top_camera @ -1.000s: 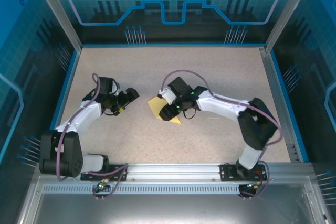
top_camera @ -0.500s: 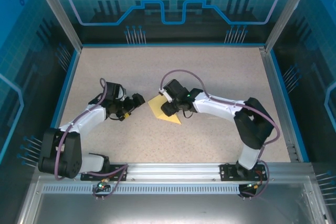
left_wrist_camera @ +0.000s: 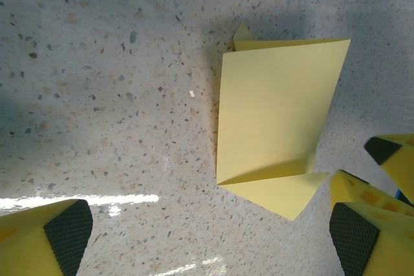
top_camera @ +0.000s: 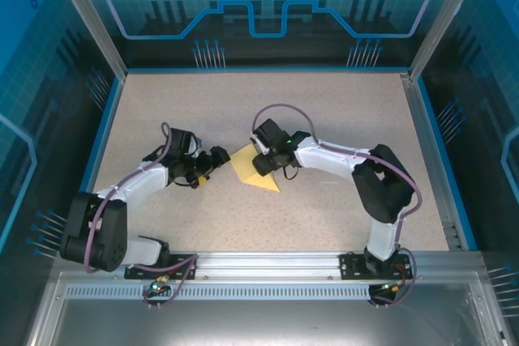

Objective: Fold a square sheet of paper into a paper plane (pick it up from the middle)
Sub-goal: Fold the wing for the fifth time at the center of the table.

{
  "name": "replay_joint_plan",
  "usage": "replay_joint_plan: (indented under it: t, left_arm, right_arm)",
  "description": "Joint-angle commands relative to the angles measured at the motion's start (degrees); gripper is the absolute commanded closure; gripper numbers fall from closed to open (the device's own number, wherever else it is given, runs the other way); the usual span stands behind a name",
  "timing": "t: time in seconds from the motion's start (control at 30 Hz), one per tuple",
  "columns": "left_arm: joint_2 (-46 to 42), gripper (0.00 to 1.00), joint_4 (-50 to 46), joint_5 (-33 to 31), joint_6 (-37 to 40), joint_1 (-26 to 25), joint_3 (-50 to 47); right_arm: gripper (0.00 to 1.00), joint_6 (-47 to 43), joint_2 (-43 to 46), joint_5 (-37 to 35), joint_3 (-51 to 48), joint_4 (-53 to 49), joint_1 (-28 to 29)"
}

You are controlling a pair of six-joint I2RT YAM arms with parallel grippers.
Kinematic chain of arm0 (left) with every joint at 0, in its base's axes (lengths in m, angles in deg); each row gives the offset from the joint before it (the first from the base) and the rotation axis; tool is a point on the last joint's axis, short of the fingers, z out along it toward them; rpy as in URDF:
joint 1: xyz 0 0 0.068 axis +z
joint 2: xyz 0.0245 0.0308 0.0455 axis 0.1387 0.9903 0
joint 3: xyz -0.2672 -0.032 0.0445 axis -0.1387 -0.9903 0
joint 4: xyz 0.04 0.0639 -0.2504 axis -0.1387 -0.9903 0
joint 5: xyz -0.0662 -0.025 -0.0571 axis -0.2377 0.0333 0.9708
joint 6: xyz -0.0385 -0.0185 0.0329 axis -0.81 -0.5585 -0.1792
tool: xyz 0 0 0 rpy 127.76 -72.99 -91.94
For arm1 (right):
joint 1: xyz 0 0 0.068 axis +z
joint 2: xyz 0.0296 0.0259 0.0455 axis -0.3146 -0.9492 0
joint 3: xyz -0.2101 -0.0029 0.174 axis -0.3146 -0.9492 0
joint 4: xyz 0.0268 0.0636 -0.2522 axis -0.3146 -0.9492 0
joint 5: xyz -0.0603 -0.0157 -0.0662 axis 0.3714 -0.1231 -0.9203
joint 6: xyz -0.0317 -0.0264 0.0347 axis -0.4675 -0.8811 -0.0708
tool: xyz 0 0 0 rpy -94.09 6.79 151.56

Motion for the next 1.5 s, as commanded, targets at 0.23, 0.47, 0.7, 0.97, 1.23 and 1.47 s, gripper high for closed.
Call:
replay_joint_plan:
  t: [0.23,0.47,0.7,0.97,1.23,1.47]
  left_arm:
    - [1.63,0.01,1.80,1.55,-2.93,-2.27,0.03]
    - [3.24,0.02,3.85,3.34,-4.46,-3.53,0.21]
    - [5.95,0.06,7.08,6.01,-6.08,-5.18,0.56]
    - [10.28,0.19,8.46,6.73,-7.25,-8.01,2.82]
    - [14.51,0.36,10.69,6.06,-10.24,-11.54,5.47]
    - [16.68,0.41,14.05,5.22,-15.86,-13.31,4.27]
  right_arm:
    - [0.33,1.53,3.04,4.34,-3.63,-0.29,-1.43]
    - [0.35,1.17,-2.84,1.09,0.15,-3.13,-1.39]
    - [0.35,3.43,-7.14,-1.78,3.11,-5.19,-1.47]
    - [0.44,6.87,-8.76,-1.04,3.46,-8.69,-2.01]
    - [0.48,8.29,-9.75,1.18,3.08,-8.96,-2.43]
    - [0.48,9.15,-9.92,4.55,2.63,-7.84,-3.31]
